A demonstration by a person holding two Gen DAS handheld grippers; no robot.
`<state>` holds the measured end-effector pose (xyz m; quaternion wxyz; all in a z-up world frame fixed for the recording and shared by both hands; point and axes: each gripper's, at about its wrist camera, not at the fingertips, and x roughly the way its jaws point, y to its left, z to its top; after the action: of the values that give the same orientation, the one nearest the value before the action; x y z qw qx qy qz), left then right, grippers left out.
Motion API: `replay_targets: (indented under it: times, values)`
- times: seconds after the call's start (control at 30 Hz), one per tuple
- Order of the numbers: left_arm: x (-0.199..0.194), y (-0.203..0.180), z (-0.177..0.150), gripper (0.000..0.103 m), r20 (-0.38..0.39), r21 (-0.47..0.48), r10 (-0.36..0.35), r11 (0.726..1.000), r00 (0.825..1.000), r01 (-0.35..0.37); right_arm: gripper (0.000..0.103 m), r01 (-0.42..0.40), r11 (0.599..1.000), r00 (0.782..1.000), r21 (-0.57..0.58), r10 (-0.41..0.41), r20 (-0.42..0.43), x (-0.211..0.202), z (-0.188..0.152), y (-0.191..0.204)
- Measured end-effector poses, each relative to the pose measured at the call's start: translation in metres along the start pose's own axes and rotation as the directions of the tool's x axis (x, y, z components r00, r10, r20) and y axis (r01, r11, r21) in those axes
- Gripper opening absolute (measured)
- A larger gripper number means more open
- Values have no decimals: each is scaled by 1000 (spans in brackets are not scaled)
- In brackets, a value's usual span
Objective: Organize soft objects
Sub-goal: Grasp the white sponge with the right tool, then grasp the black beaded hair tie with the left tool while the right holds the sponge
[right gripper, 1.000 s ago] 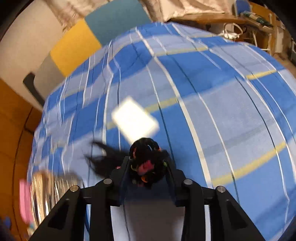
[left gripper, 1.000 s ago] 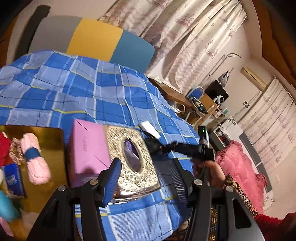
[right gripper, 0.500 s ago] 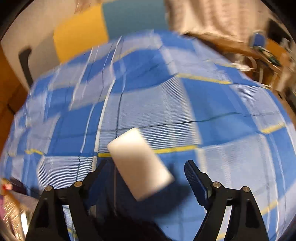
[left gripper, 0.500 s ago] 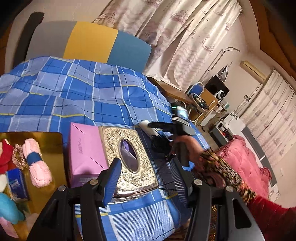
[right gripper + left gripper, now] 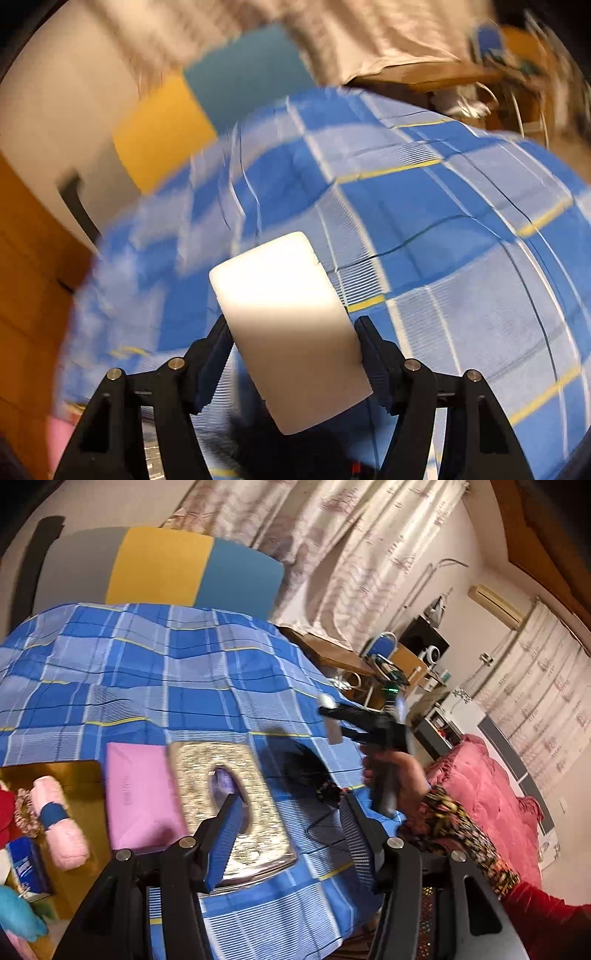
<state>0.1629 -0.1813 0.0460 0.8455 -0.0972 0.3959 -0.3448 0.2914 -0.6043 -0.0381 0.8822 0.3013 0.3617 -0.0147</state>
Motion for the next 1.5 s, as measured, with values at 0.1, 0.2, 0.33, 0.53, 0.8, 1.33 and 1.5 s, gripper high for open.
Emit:
replay_targets:
  times: [0.1, 0.2, 0.33, 0.53, 0.8, 1.33, 1.5]
  values:
    - [12, -20, 2, 55, -26, 35, -21, 999, 999, 22, 68, 39, 999, 999, 27, -40, 30, -46, -11, -23]
    - [35, -51, 7, 55, -77, 110, -31, 993, 997, 39, 68, 116, 993, 993, 4, -116, 26, -68, -35, -46]
    - [86, -99, 9, 57, -187, 261, -8, 964, 982, 57, 68, 151, 987, 989, 51, -150, -8, -71, -63, -86]
    - [181, -142, -2, 62, -395, 460, 131, 885, 909, 73, 68, 105, 983, 993, 150, -94, -77, -65, -66, -105]
    - [282, -164, 5, 62, -356, 729, 349, 684, 867, 24, 68, 141, 966, 987, 218, -122, -101, -67, -69, -120]
    - [334, -142, -23, 64, -665, 617, 332, 749, 669, 241, 69, 151, 931, 985, 333, -110, -136, -66, -74, -143]
    - [329, -149, -57, 65, -647, 682, 400, 685, 649, 257, 69, 162, 928, 983, 336, -121, -139, -67, -75, -144]
